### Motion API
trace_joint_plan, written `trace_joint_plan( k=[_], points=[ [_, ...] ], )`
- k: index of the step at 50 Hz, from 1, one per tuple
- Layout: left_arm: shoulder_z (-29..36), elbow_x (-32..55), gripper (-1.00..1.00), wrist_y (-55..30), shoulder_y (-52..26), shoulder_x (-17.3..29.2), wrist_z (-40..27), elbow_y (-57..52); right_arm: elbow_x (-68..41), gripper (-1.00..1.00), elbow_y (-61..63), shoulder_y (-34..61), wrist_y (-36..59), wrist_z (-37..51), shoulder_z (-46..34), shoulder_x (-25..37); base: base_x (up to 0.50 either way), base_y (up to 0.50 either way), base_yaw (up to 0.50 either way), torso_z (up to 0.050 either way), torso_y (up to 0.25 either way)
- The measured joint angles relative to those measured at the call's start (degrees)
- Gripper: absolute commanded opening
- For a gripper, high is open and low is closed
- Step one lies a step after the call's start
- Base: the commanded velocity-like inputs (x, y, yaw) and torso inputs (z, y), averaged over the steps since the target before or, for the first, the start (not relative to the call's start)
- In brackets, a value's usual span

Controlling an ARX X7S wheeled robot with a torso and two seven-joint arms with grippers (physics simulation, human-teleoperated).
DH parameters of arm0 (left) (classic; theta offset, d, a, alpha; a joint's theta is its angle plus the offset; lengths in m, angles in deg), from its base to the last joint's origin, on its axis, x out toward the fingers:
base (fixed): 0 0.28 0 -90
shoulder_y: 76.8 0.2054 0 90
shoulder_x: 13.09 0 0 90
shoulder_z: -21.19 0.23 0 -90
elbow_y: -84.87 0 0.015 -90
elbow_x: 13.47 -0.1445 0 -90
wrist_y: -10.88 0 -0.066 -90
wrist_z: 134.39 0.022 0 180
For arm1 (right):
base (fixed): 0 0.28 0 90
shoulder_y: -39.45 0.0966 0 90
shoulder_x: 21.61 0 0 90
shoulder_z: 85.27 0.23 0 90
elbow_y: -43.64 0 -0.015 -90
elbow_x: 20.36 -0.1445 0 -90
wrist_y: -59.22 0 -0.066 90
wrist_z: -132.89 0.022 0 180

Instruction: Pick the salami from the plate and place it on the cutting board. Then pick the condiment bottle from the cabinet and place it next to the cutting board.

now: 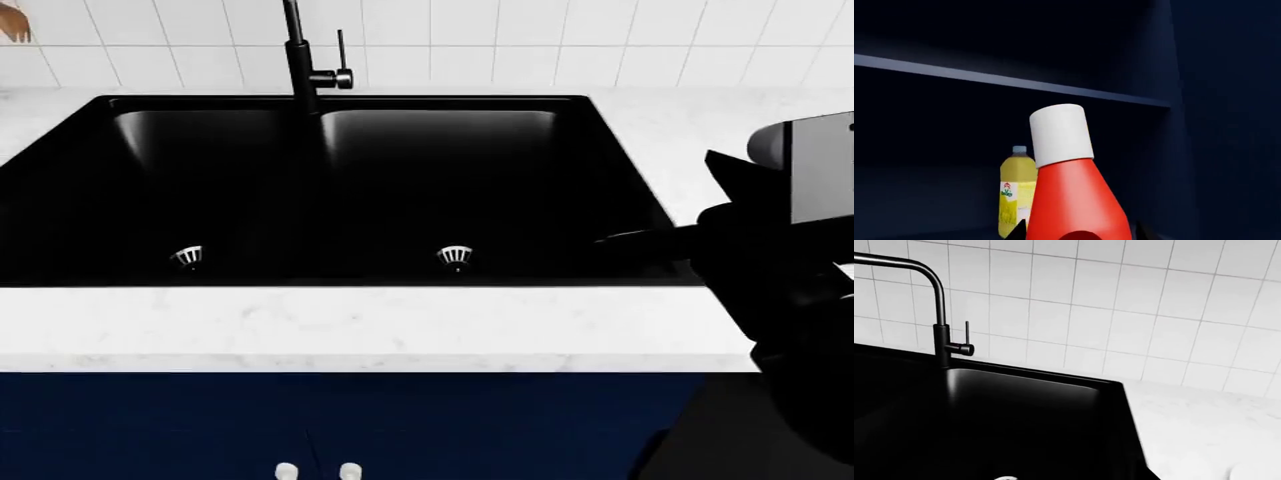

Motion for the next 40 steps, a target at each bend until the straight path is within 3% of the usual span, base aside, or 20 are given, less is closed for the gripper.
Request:
trace_joint_plan(
  k=[22, 30, 40],
  points=[
    [-18.0, 14.6, -1.00, -32.6, 15.0, 6.5, -14.7, -45.3, 2.0, 1.00, -0.4, -2.1, -2.2, -0.4, -0.1, -1.2, 0.00, 0.00, 0.00, 0.000, 0.000],
    [-25.5, 26.0, -1.00, -42.4, 20.3, 6.5, -24.9, -56.6, 2.5, 1.00, -0.1, -3.1, -3.3, -0.4, 0.1, -1.2, 0.00, 0.00, 0.00, 0.000, 0.000],
    [-28.6, 45.1, -1.00, -47.1, 29.7, 8.5, -40.7, -69.6, 4.5, 1.00, 0.7, -4.8, -5.1, 0.0, 0.2, -1.3, 0.00, 0.00, 0.00, 0.000, 0.000]
  ],
)
